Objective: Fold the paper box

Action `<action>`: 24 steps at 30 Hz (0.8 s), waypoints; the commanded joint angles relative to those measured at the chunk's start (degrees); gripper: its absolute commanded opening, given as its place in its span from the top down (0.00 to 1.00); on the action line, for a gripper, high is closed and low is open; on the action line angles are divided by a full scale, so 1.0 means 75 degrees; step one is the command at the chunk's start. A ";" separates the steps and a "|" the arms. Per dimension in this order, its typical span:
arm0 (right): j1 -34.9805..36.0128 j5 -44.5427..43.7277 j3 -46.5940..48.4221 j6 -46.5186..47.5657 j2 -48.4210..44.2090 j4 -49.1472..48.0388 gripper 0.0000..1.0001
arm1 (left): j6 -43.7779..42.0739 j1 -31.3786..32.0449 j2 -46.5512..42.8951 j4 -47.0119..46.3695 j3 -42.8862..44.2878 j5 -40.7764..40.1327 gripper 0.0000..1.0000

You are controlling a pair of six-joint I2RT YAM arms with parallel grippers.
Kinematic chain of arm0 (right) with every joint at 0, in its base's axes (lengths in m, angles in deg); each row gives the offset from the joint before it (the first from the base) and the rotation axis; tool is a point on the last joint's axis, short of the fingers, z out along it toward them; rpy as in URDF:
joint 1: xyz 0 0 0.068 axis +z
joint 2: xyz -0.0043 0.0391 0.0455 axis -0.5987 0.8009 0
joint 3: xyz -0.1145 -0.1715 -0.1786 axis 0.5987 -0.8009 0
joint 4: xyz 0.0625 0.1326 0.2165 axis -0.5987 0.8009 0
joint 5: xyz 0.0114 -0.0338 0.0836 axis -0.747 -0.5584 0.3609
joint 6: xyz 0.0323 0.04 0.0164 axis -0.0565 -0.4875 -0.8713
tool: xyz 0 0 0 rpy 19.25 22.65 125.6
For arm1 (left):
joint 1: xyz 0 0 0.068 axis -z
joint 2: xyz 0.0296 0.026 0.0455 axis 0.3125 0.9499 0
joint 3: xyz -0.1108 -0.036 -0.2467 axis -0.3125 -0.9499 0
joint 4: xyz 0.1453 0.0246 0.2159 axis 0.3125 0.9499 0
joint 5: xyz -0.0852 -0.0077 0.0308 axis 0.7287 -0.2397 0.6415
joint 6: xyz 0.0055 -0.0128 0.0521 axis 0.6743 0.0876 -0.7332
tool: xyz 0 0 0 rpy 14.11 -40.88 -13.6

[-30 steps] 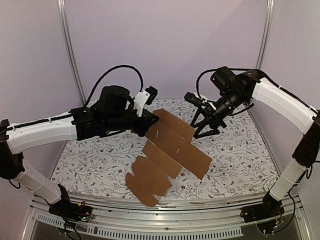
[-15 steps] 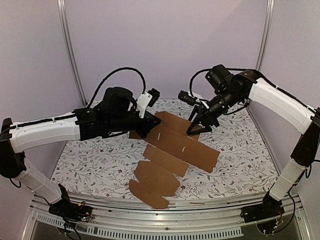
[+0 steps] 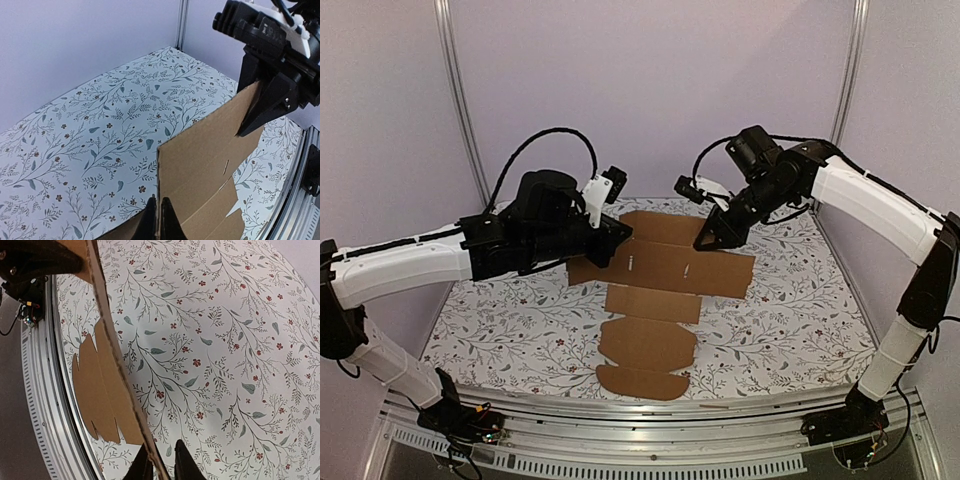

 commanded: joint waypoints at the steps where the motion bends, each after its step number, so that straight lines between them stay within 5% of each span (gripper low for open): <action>1: 0.0038 -0.0448 0.0033 -0.0238 -0.0242 -0.0274 0.89 | 0.0165 0.0075 -0.0043 -0.0083 -0.0121 -0.0110 1.00; 13: 0.0036 -0.0679 0.0121 -0.0444 -0.0458 -0.0459 0.87 | 0.0340 0.0116 0.0221 -0.0047 -0.0063 -0.0050 1.00; 18: 0.0038 -0.0819 0.0099 -0.0474 -0.0483 -0.0464 1.00 | 0.0420 0.0128 0.0258 -0.0068 -0.0054 -0.0049 1.00; 21: 0.0035 -0.0983 0.0112 -0.0451 -0.0463 -0.0524 1.00 | 0.0547 0.0171 0.0297 -0.0069 0.0003 0.0199 0.99; 24: 0.0033 -0.1012 0.0258 -0.0125 -0.0399 -0.0533 1.00 | 0.0558 0.0293 0.0303 0.0216 0.0279 0.0598 0.61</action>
